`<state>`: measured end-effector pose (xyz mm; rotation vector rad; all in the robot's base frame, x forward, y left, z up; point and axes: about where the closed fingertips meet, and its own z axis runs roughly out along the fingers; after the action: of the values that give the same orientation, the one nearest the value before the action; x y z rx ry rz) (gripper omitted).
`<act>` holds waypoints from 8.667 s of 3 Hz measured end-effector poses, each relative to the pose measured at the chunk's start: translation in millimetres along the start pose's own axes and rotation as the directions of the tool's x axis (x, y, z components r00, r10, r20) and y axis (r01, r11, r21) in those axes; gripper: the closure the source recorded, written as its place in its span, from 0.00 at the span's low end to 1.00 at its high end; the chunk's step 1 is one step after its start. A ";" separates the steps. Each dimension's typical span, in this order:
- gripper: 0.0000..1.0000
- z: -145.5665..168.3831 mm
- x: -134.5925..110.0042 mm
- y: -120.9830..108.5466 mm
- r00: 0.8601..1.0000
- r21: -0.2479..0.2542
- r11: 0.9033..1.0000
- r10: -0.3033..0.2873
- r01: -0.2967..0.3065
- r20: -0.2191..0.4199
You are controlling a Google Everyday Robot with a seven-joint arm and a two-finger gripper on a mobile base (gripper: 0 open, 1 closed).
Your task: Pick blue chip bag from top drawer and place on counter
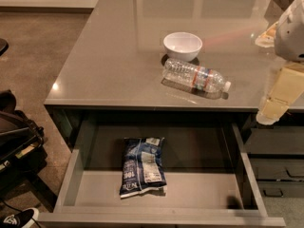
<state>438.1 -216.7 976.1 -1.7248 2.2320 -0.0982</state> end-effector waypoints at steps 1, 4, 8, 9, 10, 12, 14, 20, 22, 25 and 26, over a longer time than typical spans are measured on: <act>0.00 0.0 0.0 0.0 1.000 0.000 1.000 0.000 0.000 0.000; 0.65 0.0 0.0 0.0 1.000 0.000 1.000 0.000 0.000 0.000; 0.00 176.9 47.4 52.9 0.920 -0.198 0.969 0.210 -0.150 0.330; 0.00 211.7 25.8 58.4 0.830 -0.307 0.935 0.312 -0.180 0.463; 0.00 217.2 22.0 59.8 0.813 -0.332 0.925 0.334 -0.185 0.477; 0.00 253.2 -24.5 103.7 0.691 -0.287 0.935 0.349 -0.209 0.633; 0.00 286.6 -59.7 96.3 0.652 -0.214 0.946 0.322 -0.242 0.687; 0.00 366.0 -164.8 117.2 0.625 0.032 0.991 0.057 -0.130 0.779; 0.19 366.0 -164.9 117.3 0.625 0.032 0.991 0.057 -0.130 0.779; 0.88 366.0 -164.9 117.3 0.625 0.032 0.991 0.057 -0.130 0.779; 1.00 366.0 -165.0 117.3 0.625 0.032 0.991 0.057 -0.130 0.779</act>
Offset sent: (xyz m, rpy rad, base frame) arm 0.0000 0.0000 0.0000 0.0000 0.0000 0.0000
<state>471.4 22.7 634.8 -1.2318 1.6028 0.4909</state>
